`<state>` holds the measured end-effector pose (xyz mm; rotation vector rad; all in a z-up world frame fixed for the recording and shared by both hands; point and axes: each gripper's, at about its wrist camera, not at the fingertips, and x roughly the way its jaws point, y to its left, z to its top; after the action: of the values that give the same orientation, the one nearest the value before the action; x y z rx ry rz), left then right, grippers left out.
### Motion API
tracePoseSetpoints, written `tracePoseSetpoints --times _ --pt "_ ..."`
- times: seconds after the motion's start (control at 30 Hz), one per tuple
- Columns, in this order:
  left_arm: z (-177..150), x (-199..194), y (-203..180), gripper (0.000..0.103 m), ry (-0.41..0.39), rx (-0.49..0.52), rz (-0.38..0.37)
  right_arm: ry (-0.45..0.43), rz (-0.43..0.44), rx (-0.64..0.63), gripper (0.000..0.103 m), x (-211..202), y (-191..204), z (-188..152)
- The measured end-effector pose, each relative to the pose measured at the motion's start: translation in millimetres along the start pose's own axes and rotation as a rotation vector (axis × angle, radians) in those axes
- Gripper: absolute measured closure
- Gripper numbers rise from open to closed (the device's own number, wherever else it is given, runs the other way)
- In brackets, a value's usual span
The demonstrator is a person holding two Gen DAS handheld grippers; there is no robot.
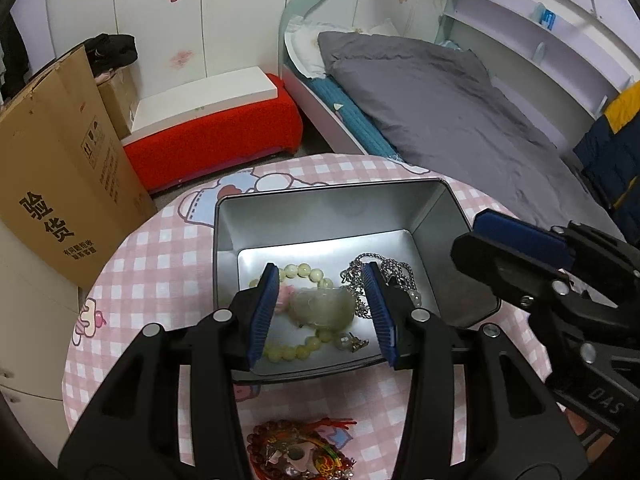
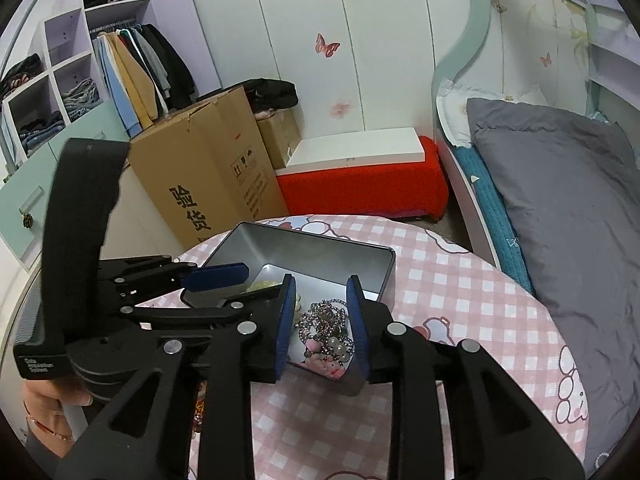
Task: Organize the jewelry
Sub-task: 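Open both tools to drop the pendant and chain into the tin, then grasp the red string bracelet with the right tool and lift it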
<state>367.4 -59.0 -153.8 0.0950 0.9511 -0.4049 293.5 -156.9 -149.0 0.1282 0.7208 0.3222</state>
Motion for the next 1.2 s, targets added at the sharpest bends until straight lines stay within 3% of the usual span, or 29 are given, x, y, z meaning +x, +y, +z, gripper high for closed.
tracePoseSetpoints --times 0.07,0.33,0.67,0.97,1.2 --pt "-0.2 -0.6 -0.7 0.051 0.000 0.002 -0.006 -0.002 -0.002 0.004 0.078 -1.9 -1.2 -0.1" --pt "-3.4 -34.8 3.2 0.049 -0.061 -0.017 -0.022 -0.029 0.001 0.014 0.077 -19.6 -0.5 -3.2" --pt "-50.4 -94.3 29.0 0.045 -0.144 -0.074 0.041 -0.028 0.034 -0.018 0.076 -43.4 26.6 -26.8" --pt "-98.4 -103.2 55.7 0.044 -0.122 -0.163 0.068 0.103 0.093 -0.066 0.076 -7.7 74.8 -64.9" --pt "-122.2 -105.3 76.9 0.044 -0.101 -0.217 0.072 0.173 0.097 -0.073 0.076 24.9 92.3 -76.1"
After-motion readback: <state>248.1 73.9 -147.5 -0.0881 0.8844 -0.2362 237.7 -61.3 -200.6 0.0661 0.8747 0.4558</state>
